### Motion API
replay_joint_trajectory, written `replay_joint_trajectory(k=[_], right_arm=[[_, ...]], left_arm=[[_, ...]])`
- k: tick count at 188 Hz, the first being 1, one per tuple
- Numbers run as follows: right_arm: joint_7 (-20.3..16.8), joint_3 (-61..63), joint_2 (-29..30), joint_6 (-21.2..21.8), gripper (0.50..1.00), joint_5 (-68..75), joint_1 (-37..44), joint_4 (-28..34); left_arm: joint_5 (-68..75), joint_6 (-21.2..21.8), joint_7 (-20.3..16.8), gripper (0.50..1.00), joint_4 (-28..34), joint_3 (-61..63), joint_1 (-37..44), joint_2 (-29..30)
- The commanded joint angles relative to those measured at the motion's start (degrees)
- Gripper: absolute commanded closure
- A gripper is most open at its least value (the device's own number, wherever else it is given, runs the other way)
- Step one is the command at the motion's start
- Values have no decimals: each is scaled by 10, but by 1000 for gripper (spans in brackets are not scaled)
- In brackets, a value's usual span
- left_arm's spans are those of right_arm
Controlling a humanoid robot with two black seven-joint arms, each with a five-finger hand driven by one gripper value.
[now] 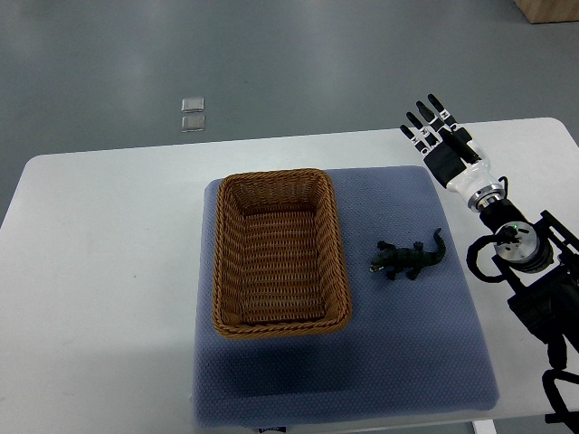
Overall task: Place crocodile in brown basket with right hand
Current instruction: 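Raise the right hand and swing it over the toy crocodile, then lower the open right hand down onto the brown toy crocodile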
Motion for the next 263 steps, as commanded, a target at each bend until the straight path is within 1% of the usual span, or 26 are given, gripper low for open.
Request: replay_joint_trajectory(k=[1, 34, 54, 84, 102, 116, 126, 148, 163, 175, 186, 198, 223, 230, 249, 263], right_arm=[[0, 0, 0, 0, 572, 0, 0, 0], [0, -3, 0, 0, 572, -1, 1, 1], [-1, -10, -4, -7, 572, -4, 2, 4], [-5, -16, -14, 2, 572, -10, 11, 4], [-17, -63, -47, 1, 572, -15, 20, 6], [-25, -118, -86, 3, 572, -26, 41, 11], [-30, -156, -115, 13, 572, -40, 62, 15], [-48, -252, -183, 38, 572, -101, 132, 33], [-75, -337, -239, 54, 572, -161, 190, 71], [-102, -409, -267, 59, 572, -211, 243, 96], [-128, -481, -274, 61, 572, -243, 293, 108], [-145, -570, -277, 63, 572, -266, 351, 122], [-163, -737, -272, 67, 572, -283, 469, 153], [-170, -785, -270, 71, 572, -286, 504, 171], [-182, -860, -265, 76, 572, -286, 569, 215], [-186, -892, -261, 76, 572, -286, 601, 243]], left_arm=[[0, 0, 0, 500, 0, 0, 0, 0], [-1, 4, 0, 500, 1, -1, 0, 0], [-1, 4, 0, 500, 1, -1, 0, 0], [0, 3, 0, 500, 1, -1, 0, 0], [-1, 0, 0, 500, 1, -1, 0, 0], [0, -3, 0, 500, 1, -1, 0, 0], [0, -4, 0, 500, 1, 0, 0, 0], [1, -4, 0, 500, -1, 2, 0, 0], [1, -5, 0, 500, -4, 3, -1, 0], [1, -4, 0, 500, -9, 3, -1, 0], [1, -5, 0, 500, -11, 3, -2, 0], [1, -5, 1, 500, -14, 3, -3, 0], [1, -5, 1, 500, -22, 3, -3, 0], [1, -5, 1, 500, -23, 3, -4, 0], [1, -5, 1, 500, -26, 3, -4, 0], [1, -5, 1, 500, -26, 3, -4, 0]])
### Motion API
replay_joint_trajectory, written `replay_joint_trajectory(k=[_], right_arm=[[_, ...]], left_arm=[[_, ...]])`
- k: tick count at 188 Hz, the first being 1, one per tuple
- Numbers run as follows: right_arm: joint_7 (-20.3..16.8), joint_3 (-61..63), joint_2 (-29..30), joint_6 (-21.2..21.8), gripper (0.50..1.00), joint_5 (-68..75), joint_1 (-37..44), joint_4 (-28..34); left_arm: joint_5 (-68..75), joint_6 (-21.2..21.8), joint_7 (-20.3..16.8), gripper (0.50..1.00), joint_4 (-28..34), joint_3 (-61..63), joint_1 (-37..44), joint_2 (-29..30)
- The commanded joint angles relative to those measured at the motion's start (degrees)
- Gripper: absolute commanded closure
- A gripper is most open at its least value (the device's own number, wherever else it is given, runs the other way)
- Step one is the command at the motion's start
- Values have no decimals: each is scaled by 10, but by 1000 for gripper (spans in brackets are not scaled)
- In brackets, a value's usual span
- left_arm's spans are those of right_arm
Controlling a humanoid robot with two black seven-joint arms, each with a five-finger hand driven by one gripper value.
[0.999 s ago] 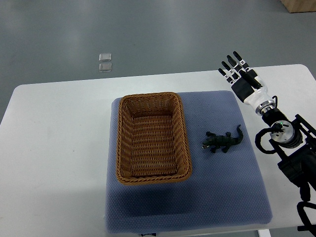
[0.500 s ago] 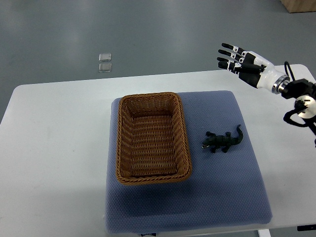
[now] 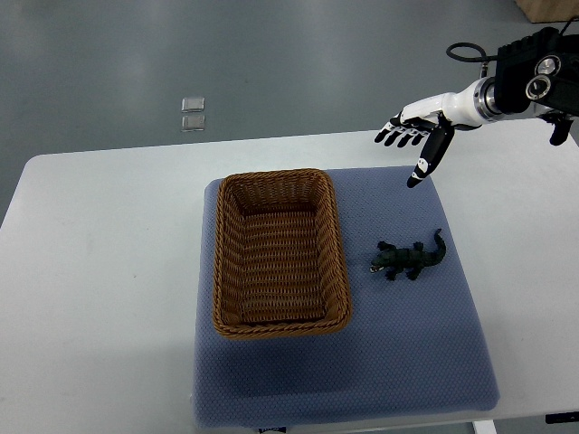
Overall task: Place crocodile in brown basket with right hand
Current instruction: 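Lower the open right hand down onto the brown toy crocodile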
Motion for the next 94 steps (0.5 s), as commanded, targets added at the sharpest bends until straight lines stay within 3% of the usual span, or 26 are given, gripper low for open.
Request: replay_joint_trajectory(k=[1, 54, 94], right_arm=[[-7, -54, 6, 1, 572, 0, 50, 38], [-9, -69, 23, -12, 572, 2, 43, 78], [-9, -68, 9, -54, 572, -1, -1, 100]], left_arm=[[0, 0, 0, 500, -1, 0, 0, 0], [0, 0, 1, 500, -1, -1, -1, 0], [0, 0, 1, 500, 0, -1, -1, 0]])
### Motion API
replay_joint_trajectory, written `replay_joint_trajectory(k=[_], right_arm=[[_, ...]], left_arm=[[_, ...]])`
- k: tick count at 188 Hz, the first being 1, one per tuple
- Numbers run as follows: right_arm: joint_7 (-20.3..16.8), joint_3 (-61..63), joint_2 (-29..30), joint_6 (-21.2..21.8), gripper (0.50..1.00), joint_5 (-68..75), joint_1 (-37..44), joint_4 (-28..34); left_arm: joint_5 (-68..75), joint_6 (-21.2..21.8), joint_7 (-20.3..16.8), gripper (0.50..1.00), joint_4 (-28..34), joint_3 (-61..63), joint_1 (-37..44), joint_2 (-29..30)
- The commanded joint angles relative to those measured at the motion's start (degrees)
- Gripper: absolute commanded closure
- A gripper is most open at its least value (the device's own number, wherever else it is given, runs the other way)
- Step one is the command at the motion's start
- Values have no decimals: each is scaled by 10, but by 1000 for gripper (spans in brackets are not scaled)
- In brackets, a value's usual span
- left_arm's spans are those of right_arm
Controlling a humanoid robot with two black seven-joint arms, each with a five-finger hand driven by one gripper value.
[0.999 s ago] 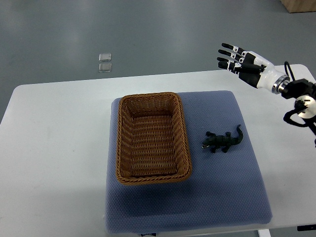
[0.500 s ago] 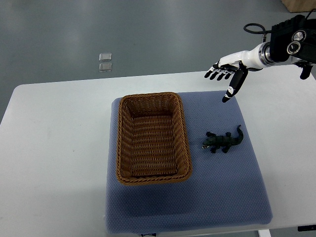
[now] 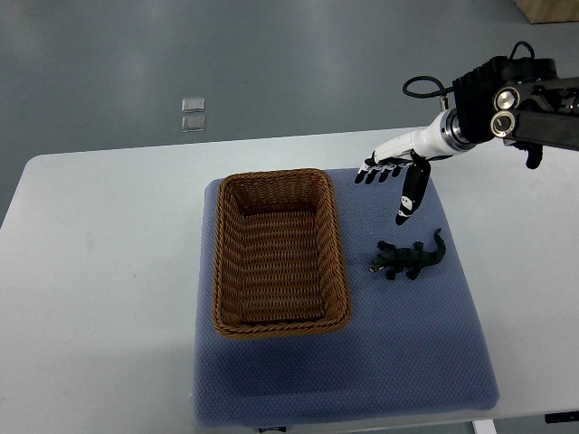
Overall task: Place crocodile in brown basket with right hand
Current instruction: 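Lower the open right hand down onto the brown toy crocodile, then close the right hand's fingers around the crocodile's body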
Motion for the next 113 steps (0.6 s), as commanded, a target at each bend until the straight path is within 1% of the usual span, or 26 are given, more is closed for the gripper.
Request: replay_joint_trajectory(k=[1, 41, 66, 97, 113], right_arm=[[0, 1, -12, -12, 572, -2, -18, 15], [1, 4, -41, -16, 572, -4, -43, 47], [1, 8, -42, -44, 572, -6, -70, 49], [4, 10, -42, -70, 574, -14, -93, 49], [5, 10, -42, -77, 574, -15, -105, 49]], left_arm=[[0, 0, 0, 500, 1, -1, 0, 0], [0, 0, 1, 500, 1, -1, 0, 0], [0, 0, 10, 500, 1, 0, 0, 0], [0, 0, 12, 500, 1, 0, 0, 0], [0, 0, 14, 500, 2, 0, 0, 0]])
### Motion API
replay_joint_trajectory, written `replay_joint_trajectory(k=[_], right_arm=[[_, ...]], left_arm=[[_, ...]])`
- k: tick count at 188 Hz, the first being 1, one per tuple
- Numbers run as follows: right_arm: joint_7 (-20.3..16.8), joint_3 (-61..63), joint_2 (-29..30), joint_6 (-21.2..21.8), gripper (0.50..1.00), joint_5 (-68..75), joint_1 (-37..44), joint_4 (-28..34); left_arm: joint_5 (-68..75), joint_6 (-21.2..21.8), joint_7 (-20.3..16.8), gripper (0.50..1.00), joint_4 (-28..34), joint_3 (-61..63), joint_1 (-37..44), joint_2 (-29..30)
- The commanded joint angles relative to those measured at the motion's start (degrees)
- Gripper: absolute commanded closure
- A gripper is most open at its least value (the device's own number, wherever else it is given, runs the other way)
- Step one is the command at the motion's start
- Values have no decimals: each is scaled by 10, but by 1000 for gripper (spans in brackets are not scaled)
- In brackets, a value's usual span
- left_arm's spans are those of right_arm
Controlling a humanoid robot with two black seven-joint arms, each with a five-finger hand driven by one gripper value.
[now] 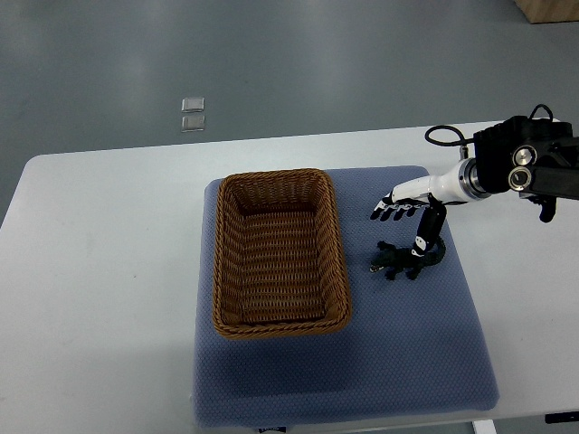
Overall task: Place crocodile in brown basket with right hand
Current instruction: 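Close the right hand's fingers around the crocodile's body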
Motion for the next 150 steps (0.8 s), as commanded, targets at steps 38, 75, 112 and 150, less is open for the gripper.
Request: replay_joint_trajectory(k=[38, 75, 112, 150], right_arm=[[2, 27, 0, -18, 576, -24, -51, 0], [4, 29, -9, -20, 585, -46, -72, 0], [14, 29, -16, -30, 648, -76, -86, -3], [23, 29, -10, -51, 687, -94, -102, -14]], left_arm=[[0, 0, 2, 500, 3, -1, 0, 0], [0, 0, 3, 500, 3, -1, 1, 0], [0, 0, 3, 500, 3, -1, 1, 0], [0, 0, 3, 500, 4, -2, 2, 0]])
